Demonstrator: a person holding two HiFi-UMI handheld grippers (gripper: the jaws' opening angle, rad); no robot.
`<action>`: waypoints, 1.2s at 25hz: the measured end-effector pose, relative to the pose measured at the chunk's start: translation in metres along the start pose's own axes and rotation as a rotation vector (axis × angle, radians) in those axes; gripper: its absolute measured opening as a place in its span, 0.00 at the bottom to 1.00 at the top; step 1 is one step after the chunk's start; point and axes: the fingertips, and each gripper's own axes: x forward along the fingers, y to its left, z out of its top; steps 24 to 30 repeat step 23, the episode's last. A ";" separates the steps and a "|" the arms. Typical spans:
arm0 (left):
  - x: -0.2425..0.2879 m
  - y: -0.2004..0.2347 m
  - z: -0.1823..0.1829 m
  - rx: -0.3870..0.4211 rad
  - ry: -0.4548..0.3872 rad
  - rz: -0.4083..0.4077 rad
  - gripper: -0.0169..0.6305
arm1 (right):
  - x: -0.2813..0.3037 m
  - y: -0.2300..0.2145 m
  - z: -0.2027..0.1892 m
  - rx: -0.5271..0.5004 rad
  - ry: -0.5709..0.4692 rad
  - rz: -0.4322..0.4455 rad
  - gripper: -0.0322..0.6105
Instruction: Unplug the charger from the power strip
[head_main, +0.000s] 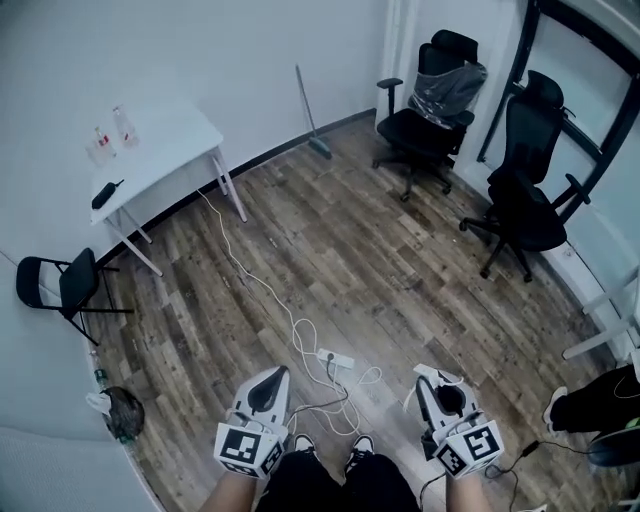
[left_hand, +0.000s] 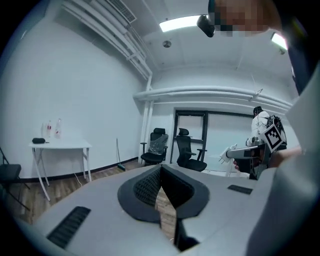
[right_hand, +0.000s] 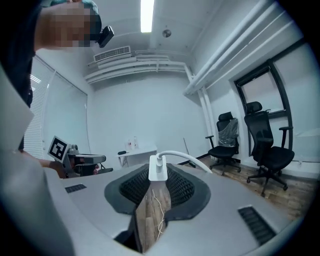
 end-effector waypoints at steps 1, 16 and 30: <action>-0.008 -0.002 0.012 0.008 -0.004 -0.002 0.06 | -0.005 0.008 0.014 -0.008 -0.010 0.005 0.22; -0.064 -0.017 0.090 0.018 -0.063 -0.006 0.06 | -0.026 0.071 0.110 -0.135 -0.107 0.090 0.22; -0.056 -0.033 0.106 0.032 -0.072 -0.029 0.06 | -0.032 0.066 0.124 -0.159 -0.108 0.100 0.22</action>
